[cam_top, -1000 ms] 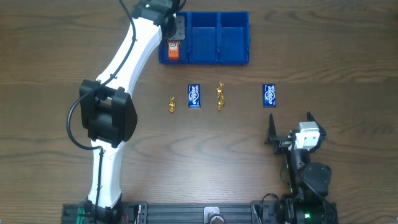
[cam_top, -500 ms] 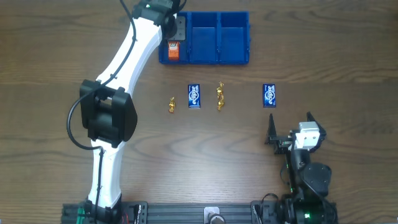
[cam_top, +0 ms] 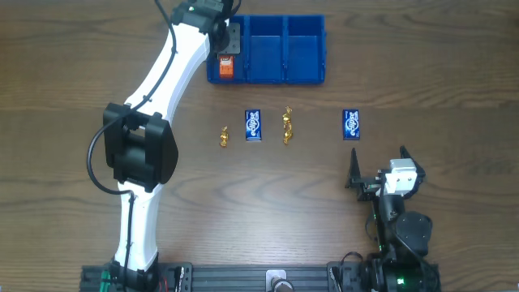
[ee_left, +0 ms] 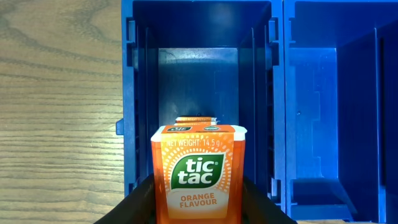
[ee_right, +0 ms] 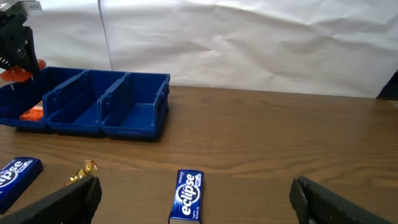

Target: Sort Candies Into Trays

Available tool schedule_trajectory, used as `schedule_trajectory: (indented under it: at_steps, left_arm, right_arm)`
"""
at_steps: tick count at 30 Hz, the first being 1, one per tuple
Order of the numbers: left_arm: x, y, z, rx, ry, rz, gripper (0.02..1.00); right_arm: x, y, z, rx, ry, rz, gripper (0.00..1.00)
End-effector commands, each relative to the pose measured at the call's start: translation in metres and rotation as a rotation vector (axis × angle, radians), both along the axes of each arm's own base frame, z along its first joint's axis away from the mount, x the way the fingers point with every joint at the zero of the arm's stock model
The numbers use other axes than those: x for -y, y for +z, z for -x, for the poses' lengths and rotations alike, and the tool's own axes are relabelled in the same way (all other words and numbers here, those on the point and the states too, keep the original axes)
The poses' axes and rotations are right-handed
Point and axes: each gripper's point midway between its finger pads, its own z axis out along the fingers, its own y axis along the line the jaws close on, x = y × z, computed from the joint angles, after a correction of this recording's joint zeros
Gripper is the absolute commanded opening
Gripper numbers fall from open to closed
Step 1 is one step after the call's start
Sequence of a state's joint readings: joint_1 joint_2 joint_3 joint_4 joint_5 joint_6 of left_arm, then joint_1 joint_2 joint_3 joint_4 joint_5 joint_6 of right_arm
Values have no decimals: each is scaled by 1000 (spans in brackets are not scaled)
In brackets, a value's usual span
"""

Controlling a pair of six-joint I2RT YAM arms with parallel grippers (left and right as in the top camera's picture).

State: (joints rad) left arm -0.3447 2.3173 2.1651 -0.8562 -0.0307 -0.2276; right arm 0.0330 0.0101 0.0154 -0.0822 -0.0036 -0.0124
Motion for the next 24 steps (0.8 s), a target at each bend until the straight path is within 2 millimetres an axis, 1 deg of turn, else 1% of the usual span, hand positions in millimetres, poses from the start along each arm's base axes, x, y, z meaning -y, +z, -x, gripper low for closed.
schedule_trajectory:
  at_steps: [1, 2, 3, 4, 5, 6, 8, 9, 10, 11, 13, 14, 16, 18, 19, 21, 22, 24]
  left_arm:
    - [-3, -11, 0, -19, -13, -10, 562]
    - [-3, -11, 0, -19, -13, -10, 673]
    - [-3, -11, 0, -18, -13, -10, 807]
    - [-2, -10, -1, -15, -13, -9, 875]
    - [-2, -10, -2, -12, -13, -8, 963]
    - [-2, -9, -3, -6, -13, -6, 996]
    - [-1, -6, -5, 6, -12, 0, 993]
    - [0, -1, -6, 17, -6, 7, 998]
    - [0, 8, -6, 33, 1, 16, 998]
    - [0, 22, -5, 54, 5, 27, 1000]
    - [-2, 58, -1, 110, 8, 48, 1000]
    - [-3, 71, 2, 130, 10, 57, 998]
    - [-6, 121, 14, 211, 8, 84, 1000]
    - [-14, 158, 30, 303, 14, 106, 998]
    - [-18, 173, 38, 356, 19, 120, 998]
    - [-28, 192, 58, 436, 28, 137, 996]
    - [-36, 204, 73, 488, 36, 142, 996]
    - [-53, 221, 100, 571, 51, 128, 993]
  right_arm:
    - [2, -2, 0, 0, -8, 15, 998]
    - [2, -2, 0, 0, -8, 15, 998]
    - [2, -2, 0, 0, -8, 15, 998]
    - [2, -2, 0, 0, -8, 15, 998]
    - [2, -2, 0, 0, -8, 15, 998]
    - [2, -2, 0, 0, -8, 15, 998]
    - [2, -2, 0, 0, -8, 15, 998]
    - [2, -2, 0, 0, -8, 15, 998]
    - [2, -2, 0, 0, -8, 15, 998]
    - [2, -2, 0, 0, -8, 15, 998]
    - [2, -2, 0, 0, -8, 15, 998]
    - [2, -2, 0, 0, -8, 15, 998]
    - [2, -2, 0, 0, -8, 15, 998]
    - [2, -2, 0, 0, -8, 15, 998]
    - [2, -2, 0, 0, -8, 15, 998]
    - [2, -2, 0, 0, -8, 15, 998]
    - [2, -2, 0, 0, -8, 15, 998]
    - [2, -2, 0, 0, -8, 15, 998]
